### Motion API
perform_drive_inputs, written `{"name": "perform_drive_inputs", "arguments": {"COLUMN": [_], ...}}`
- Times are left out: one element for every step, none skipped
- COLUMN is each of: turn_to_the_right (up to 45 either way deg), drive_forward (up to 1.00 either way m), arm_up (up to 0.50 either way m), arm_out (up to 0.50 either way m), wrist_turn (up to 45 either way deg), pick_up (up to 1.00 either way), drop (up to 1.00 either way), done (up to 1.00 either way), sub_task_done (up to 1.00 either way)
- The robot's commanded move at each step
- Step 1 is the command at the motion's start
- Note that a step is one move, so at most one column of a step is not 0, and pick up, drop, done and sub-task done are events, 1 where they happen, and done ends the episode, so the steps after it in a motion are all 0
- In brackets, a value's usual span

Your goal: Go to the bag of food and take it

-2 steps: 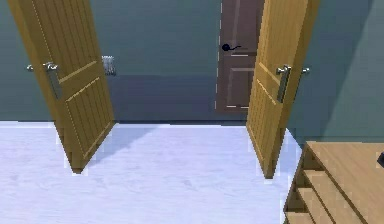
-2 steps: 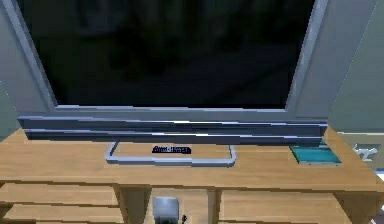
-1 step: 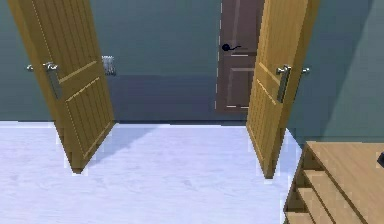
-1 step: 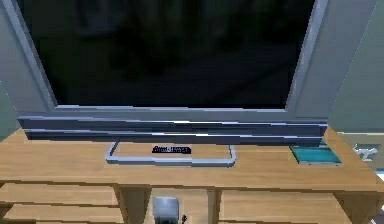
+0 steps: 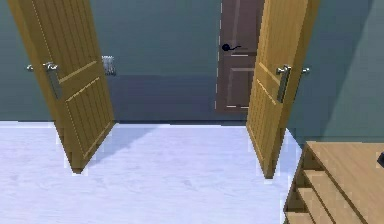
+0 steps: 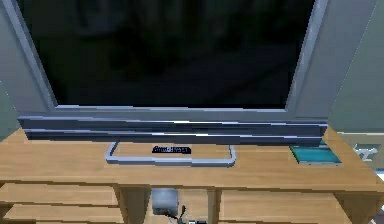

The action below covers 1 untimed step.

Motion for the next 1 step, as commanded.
{"name": "perform_drive_inputs", "arguments": {"turn_to_the_right": [0.0], "drive_forward": [0.0], "arm_up": [0.0], "arm_out": [0.0], "wrist_turn": [0.0], "pick_up": [0.0], "drop": [0.0], "done": [1.0], "sub_task_done": [0.0]}}
